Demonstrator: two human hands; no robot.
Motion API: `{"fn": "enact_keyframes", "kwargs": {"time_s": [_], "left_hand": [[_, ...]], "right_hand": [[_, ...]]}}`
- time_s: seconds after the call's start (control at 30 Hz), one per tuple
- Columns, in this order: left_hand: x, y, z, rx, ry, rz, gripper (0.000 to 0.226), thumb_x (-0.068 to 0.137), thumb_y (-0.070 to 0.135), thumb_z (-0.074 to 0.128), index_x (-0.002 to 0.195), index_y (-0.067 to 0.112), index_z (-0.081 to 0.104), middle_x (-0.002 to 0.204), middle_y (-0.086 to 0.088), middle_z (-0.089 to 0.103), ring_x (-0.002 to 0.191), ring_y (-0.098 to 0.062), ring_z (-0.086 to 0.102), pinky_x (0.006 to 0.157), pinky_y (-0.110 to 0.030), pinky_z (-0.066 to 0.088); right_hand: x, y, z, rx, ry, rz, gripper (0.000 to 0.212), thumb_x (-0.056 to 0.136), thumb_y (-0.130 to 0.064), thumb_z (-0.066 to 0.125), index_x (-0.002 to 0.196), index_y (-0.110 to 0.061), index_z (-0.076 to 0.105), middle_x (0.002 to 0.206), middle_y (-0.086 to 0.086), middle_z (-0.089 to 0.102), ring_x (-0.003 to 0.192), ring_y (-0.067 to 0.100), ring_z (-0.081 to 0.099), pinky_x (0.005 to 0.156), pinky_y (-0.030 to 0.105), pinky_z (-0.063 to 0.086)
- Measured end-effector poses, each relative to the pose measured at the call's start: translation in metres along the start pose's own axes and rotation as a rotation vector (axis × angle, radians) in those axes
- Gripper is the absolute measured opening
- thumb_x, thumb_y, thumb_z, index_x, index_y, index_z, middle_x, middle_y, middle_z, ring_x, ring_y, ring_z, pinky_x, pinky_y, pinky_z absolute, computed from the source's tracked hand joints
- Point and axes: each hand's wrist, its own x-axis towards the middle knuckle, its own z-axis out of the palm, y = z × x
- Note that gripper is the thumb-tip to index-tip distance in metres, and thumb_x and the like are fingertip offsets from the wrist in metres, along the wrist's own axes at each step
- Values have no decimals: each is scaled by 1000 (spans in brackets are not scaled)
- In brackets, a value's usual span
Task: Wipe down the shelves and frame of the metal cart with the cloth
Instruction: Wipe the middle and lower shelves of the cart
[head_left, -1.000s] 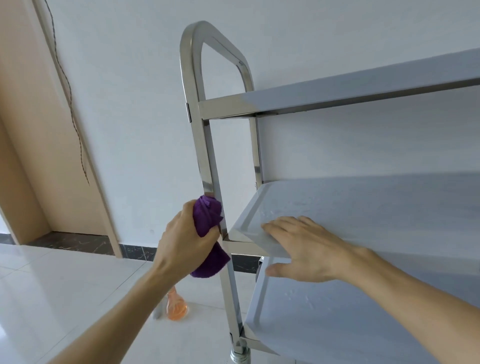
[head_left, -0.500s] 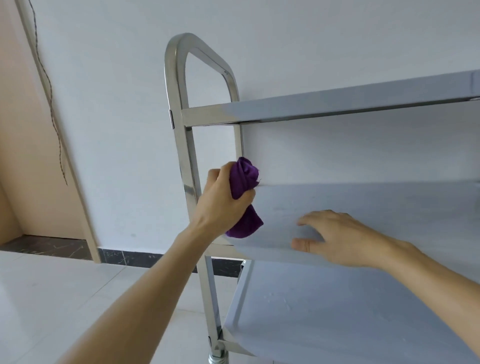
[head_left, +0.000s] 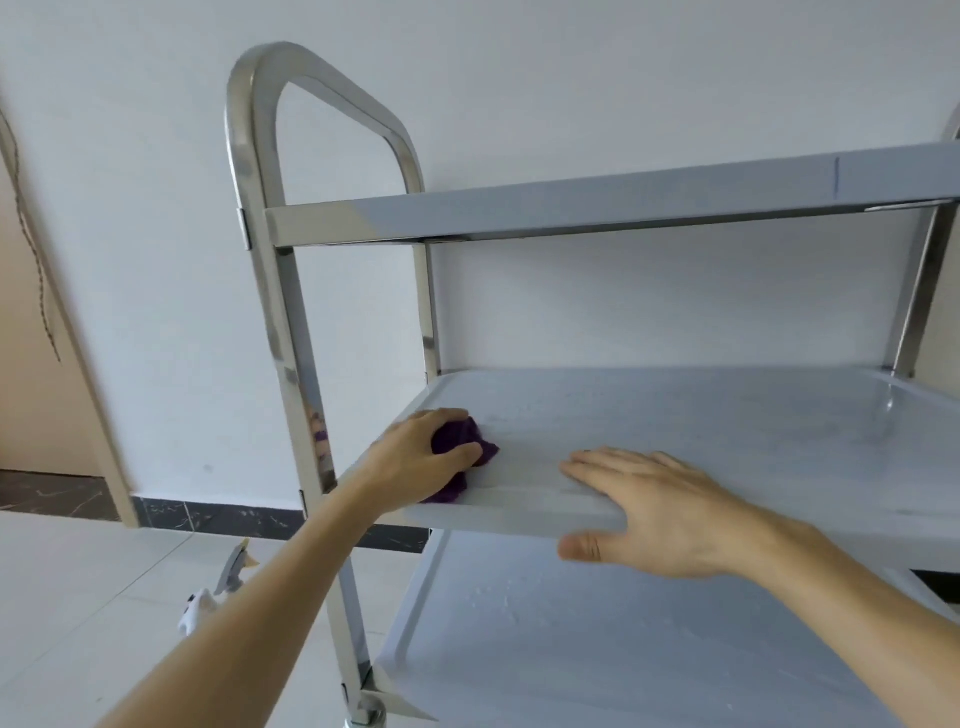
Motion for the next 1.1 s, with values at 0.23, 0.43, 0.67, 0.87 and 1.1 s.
{"fn": "enact_keyframes", "kwargs": {"time_s": [0.23, 0.43, 0.67, 0.87, 1.1], "left_hand": [[-11, 57, 37, 115, 2, 237, 39, 92, 57, 46, 130, 46, 47, 139, 22, 46, 121, -11, 44, 100, -31, 36], [15, 14, 4, 267, -104, 30, 43, 99, 33, 38, 138, 51, 36, 150, 21, 35, 131, -14, 42, 107, -37, 36], [38, -31, -3, 406, 57, -213, 43, 95, 36, 44, 138, 40, 42, 149, 8, 40, 124, -29, 47, 92, -34, 36], [55, 42, 44, 256, -82, 137, 40, 97, 37, 45, 137, 38, 44, 148, 9, 41, 130, -26, 41, 95, -26, 24], [78, 61, 69, 149, -228, 389, 41, 95, 36, 43, 135, 45, 44, 148, 10, 38, 130, -27, 42, 110, -41, 33]], "right_hand": [[11, 43, -16, 76, 134, 197, 35, 102, -56, 30, 117, -39, 56, 135, -11, 52, 138, 18, 41, 110, 40, 33], [23, 48, -4, 91, 55, 204, 40, 101, -55, 27, 121, -34, 54, 140, -12, 47, 138, 16, 36, 111, 47, 27], [24, 52, 1, 122, 85, 208, 55, 99, -61, 25, 148, -37, 36, 161, -16, 26, 149, 9, 20, 119, 45, 17], [24, 56, -1, 100, 105, 219, 55, 97, -62, 28, 147, -40, 36, 158, -21, 30, 146, 7, 26, 116, 38, 22], [15, 49, -8, 93, 100, 252, 48, 97, -61, 30, 142, -47, 38, 147, -33, 35, 136, -2, 34, 108, 25, 27]]}}
